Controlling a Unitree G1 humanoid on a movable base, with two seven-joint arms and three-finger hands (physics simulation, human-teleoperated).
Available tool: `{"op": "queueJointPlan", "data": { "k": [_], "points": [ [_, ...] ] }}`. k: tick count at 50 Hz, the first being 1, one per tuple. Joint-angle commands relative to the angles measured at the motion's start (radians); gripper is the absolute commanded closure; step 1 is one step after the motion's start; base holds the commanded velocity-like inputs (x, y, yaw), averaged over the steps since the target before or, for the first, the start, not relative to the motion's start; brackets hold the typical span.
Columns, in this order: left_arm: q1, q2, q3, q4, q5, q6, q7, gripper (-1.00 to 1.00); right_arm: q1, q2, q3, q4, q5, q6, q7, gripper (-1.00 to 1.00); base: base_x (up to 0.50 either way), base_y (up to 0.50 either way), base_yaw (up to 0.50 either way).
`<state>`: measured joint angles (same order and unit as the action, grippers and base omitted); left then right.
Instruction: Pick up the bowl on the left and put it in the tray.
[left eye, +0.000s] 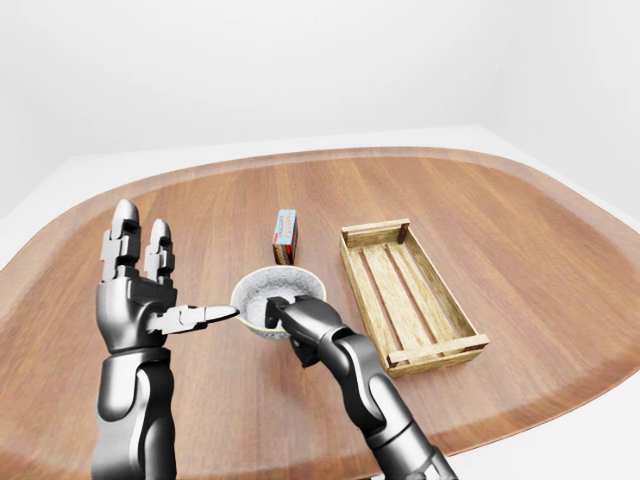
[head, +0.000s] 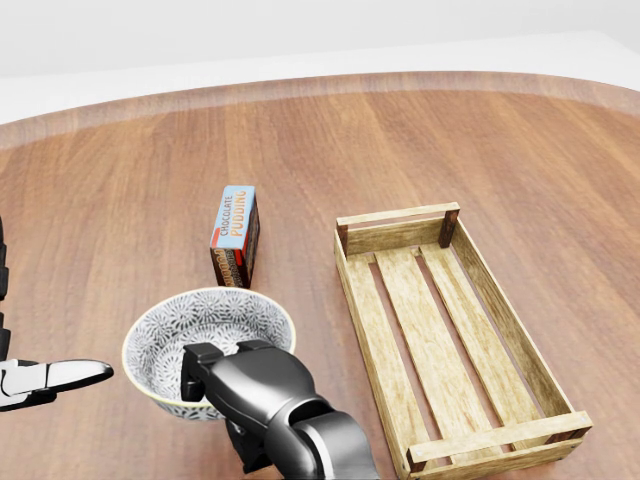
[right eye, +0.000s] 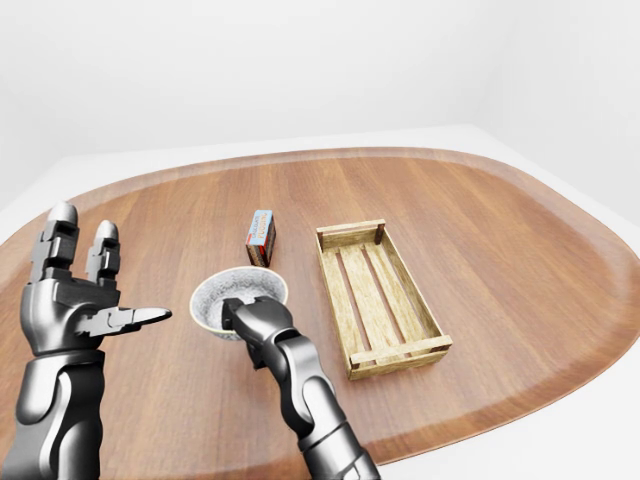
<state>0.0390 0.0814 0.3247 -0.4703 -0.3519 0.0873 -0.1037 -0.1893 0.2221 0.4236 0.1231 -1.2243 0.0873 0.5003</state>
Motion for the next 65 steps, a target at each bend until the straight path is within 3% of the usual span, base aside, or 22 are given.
{"op": "queueJointPlan", "data": {
  "k": [1,18,47,65],
  "points": [
    [0.030,-0.027,-0.059,0.036,0.053,0.000,0.007,-1.00,-0.067,-0.010,-0.061,-0.063,-0.024,0.000,0.078,1.00,0.00,0.00,0.00],
    [0.029,-0.028,-0.064,0.041,0.057,0.000,0.007,-1.00,-0.214,-0.061,-0.187,-0.150,0.009,0.000,0.194,1.00,0.00,0.00,0.00],
    [0.031,-0.031,-0.070,0.048,0.064,0.000,0.006,-1.00,-0.390,-0.210,-0.325,-0.066,0.125,0.000,0.198,1.00,0.00,0.00,0.00],
    [0.035,-0.033,-0.074,0.047,0.067,0.000,0.003,-1.00,-0.514,-0.348,-0.413,0.114,0.342,0.000,0.134,1.00,0.00,0.00,0.00]
  ]
}}
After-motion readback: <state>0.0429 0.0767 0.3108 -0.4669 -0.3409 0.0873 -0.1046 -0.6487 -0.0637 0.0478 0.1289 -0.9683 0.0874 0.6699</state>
